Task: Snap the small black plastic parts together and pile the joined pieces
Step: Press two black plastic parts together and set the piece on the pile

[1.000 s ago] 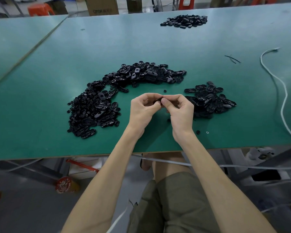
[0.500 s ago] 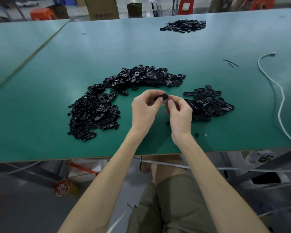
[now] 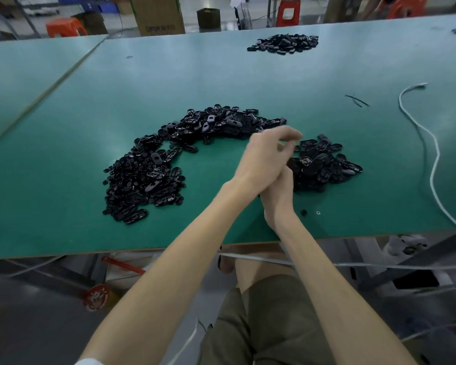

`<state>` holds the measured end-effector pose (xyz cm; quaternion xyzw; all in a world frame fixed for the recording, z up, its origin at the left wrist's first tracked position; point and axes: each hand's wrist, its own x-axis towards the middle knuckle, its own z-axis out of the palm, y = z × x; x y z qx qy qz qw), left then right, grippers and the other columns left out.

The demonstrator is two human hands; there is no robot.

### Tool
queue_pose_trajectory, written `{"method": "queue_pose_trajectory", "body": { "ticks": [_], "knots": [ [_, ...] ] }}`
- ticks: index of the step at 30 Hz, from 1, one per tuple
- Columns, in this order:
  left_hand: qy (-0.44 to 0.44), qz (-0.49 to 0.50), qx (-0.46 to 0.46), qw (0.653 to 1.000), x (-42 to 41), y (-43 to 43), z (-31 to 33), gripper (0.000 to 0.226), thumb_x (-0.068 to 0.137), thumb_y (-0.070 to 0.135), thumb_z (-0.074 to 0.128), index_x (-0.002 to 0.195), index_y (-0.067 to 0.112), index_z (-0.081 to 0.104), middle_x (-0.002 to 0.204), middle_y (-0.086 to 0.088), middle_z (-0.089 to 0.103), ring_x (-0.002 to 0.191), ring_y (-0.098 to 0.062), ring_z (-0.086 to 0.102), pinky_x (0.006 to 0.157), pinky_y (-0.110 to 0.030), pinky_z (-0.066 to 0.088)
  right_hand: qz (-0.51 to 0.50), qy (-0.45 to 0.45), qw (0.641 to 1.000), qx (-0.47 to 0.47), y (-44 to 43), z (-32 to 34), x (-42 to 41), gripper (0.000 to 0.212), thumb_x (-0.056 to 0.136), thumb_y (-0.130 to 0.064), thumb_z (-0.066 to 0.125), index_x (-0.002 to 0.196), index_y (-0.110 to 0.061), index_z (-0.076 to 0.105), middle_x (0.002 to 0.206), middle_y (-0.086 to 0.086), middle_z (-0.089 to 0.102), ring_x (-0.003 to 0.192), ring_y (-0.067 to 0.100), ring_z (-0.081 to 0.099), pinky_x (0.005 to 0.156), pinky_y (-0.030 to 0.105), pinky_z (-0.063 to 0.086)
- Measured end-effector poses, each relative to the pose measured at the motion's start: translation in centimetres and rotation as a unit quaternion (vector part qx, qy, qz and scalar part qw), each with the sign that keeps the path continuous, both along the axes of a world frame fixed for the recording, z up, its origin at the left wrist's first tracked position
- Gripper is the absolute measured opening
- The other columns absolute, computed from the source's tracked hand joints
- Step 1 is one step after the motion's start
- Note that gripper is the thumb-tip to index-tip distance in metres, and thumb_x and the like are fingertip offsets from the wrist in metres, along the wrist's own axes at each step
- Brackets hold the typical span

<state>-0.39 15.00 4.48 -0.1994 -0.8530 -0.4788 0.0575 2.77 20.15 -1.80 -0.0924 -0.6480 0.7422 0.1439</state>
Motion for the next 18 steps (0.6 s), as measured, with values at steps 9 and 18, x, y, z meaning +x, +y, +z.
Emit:
{"method": "queue_pose_trajectory", "body": {
  "ticks": [9, 18],
  "knots": [
    [-0.048, 0.263, -0.35, 0.897, -4.4, -12.3, -1.4, 0.046, 0.097, -0.001, 0.047, 0.144, 0.002, 0.046, 0.145, -0.022, 0.047, 0.131, -0.04, 0.045, 0.108, -0.051, 0.037, -0.012, 0.0, 1.0, 0.016, 0.1, 0.1, -0.4, 0.025, 0.099, 0.001, 0.059, 0.098, -0.02, 0.074, 0.09, -0.003, 0.075, 0.079, 0.001, 0.067, 0.072, 0.02, 0.054],
    [0.066, 0.188, -0.467, 0.861, -4.6, -15.2, -4.5, 0.024, 0.098, 0.002, 0.057, 0.122, 0.004, 0.06, 0.132, -0.017, 0.053, 0.122, -0.036, 0.051, 0.111, -0.045, 0.031, -0.018, -0.007, 1.0, 0.023, 0.1, 0.2, -0.3, 0.025, 0.099, 0.001, 0.06, 0.098, -0.019, 0.074, 0.089, -0.006, 0.075, 0.076, 0.0, 0.067, 0.074, 0.024, 0.057]
  ]
}}
